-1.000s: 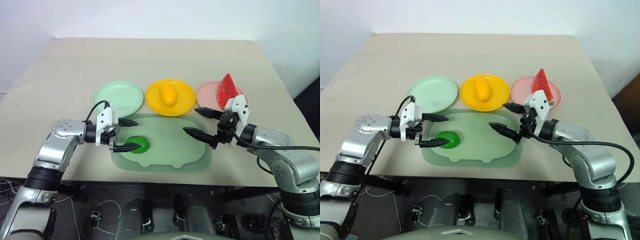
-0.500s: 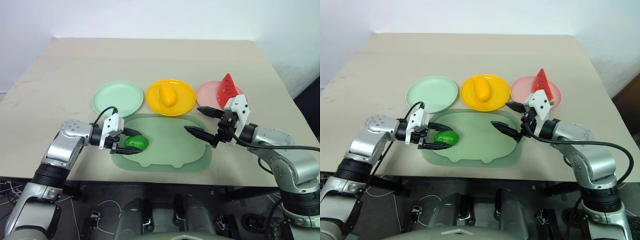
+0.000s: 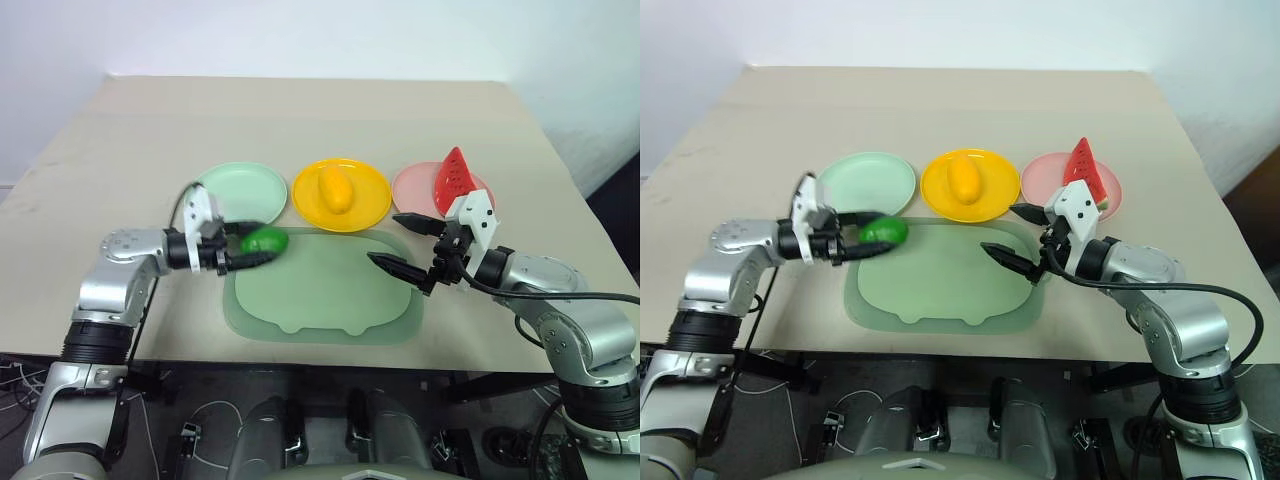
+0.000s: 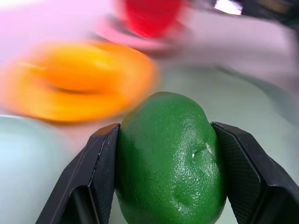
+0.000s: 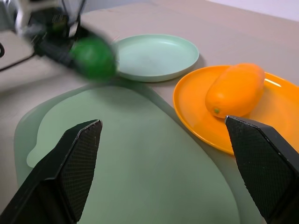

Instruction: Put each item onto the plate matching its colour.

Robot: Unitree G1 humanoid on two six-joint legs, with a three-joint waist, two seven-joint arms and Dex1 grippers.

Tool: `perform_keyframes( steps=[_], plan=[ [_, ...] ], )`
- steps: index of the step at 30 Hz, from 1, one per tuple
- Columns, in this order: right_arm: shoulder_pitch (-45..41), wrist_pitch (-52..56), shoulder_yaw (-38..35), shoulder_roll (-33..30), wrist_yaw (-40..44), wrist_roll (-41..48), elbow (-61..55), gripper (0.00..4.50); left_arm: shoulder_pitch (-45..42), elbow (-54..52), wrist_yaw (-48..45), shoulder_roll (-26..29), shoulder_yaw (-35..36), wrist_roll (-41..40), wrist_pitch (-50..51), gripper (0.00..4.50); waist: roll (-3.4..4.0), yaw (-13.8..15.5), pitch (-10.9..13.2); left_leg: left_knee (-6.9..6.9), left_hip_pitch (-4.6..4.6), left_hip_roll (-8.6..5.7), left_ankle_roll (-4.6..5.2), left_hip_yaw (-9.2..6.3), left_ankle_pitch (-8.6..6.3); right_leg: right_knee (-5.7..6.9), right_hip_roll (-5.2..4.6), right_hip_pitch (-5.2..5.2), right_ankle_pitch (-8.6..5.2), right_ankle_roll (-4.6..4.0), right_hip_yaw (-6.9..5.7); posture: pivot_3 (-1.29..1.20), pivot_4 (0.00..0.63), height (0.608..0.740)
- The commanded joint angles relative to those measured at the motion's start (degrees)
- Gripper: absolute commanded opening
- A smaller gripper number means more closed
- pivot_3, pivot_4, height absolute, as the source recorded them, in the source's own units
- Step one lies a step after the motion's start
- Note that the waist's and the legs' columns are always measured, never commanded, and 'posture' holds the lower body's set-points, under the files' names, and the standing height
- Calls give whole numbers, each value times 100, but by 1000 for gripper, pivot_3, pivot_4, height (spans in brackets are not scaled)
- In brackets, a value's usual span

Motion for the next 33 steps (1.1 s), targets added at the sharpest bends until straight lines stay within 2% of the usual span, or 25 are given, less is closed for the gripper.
perform_keyframes(
  steps=[1, 4, 8, 12, 19, 25, 30, 33],
  plan=[
    [-143, -168, 20, 12, 3, -15, -22, 4500, -58, -194, 873, -219, 473, -130, 127, 2731, 0, 7, 0, 1, 0, 0, 1, 0, 0, 2, 0, 0, 5, -5, 0, 0, 150, 696],
    [-211, -209, 90, 32, 18, -61, 69, 4500, -394, 142, 1887, -490, 689, 38, 316, 2731, -4, 21, 2, 6, 2, -1, 1, 0, 0, 5, -1, 5, 6, -4, -1, 0, 150, 696],
    [-285, -264, 161, 27, 51, -90, 151, 4500, -628, 284, 2436, -695, 702, 74, 480, 2731, -6, 16, 1, 10, 2, -1, 3, -1, -1, 7, 0, 8, 7, -3, -2, 0, 150, 696],
    [-412, -290, 173, 27, 82, -110, 280, 4500, -1154, 1140, 3420, -1013, 382, 802, 280, 2731, -6, 23, 1, 13, 4, -3, 4, -1, -1, 16, 0, 9, 10, -3, -3, 0, 150, 696],
    [-447, -308, 184, 50, 50, -148, 320, 4500, -1596, 2115, 3956, -1256, -31, 1427, 431, 2731, -7, 6, 1, 14, 4, -2, 5, 0, 0, 29, 0, 2, 8, 1, -3, 0, 150, 696],
    [-358, -298, 147, 55, -30, -124, 249, 4500, -1940, 2681, 4088, -1326, -32, 1523, 533, 2731, -8, 9, 1, 15, 4, -3, 5, 0, -1, 30, -4, 1, 8, 0, -3, 0, 150, 696],
    [-296, -304, 139, 33, -49, -128, 201, 4500, -1958, 2720, 3898, -1272, -4, 1454, 610, 4321, -8, 4, 2, 15, 4, -2, 4, 1, -1, 33, -4, -1, 8, 0, -3, 0, 150, 696],
    [-271, -304, 128, 23, -55, -112, 168, 4500, -1827, 2435, 3706, -1199, -18, 1418, 698, 4442, -8, 4, 2, 15, 3, -3, 4, 1, -1, 32, -4, -2, 8, 0, -3, 0, 150, 696]
  ],
)
